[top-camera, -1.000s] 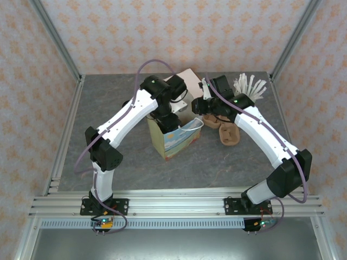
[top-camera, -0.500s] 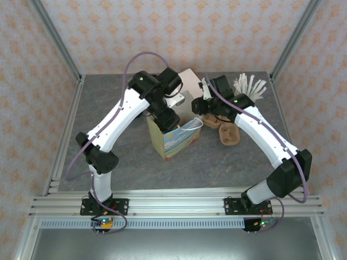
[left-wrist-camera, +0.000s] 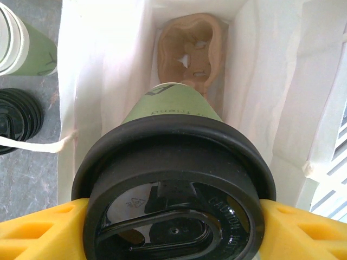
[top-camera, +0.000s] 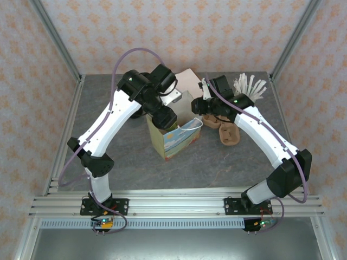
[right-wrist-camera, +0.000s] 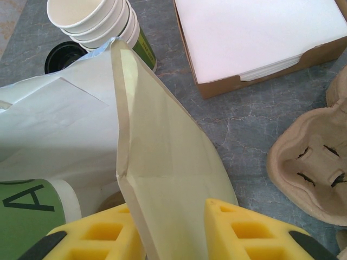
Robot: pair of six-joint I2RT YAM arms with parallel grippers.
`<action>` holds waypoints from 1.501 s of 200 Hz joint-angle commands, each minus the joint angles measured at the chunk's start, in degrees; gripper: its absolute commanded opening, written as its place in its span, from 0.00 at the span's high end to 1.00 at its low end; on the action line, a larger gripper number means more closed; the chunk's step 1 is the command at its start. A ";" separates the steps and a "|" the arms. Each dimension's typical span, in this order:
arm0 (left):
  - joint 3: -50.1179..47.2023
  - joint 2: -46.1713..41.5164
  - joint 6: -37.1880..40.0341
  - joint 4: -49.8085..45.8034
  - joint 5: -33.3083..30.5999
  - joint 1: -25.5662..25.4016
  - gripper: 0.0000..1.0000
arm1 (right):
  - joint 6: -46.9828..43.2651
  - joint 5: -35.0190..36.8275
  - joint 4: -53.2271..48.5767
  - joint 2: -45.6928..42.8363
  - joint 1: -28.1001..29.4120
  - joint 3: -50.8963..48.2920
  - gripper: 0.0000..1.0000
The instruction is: Pack the takeout coffee
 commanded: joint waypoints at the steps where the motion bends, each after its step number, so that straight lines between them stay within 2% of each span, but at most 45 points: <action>1: -1.14 2.32 0.99 -3.64 -0.94 -0.43 0.27 | 0.49 1.23 -0.72 0.46 0.55 1.46 0.68; 135: -3.18 13.45 3.60 -3.54 -2.27 -0.26 0.27 | 0.28 1.62 -1.09 0.35 0.57 2.20 0.68; 300: -16.05 17.05 4.42 5.96 -0.40 -0.13 0.28 | 0.36 1.61 -0.93 0.26 0.62 1.63 0.68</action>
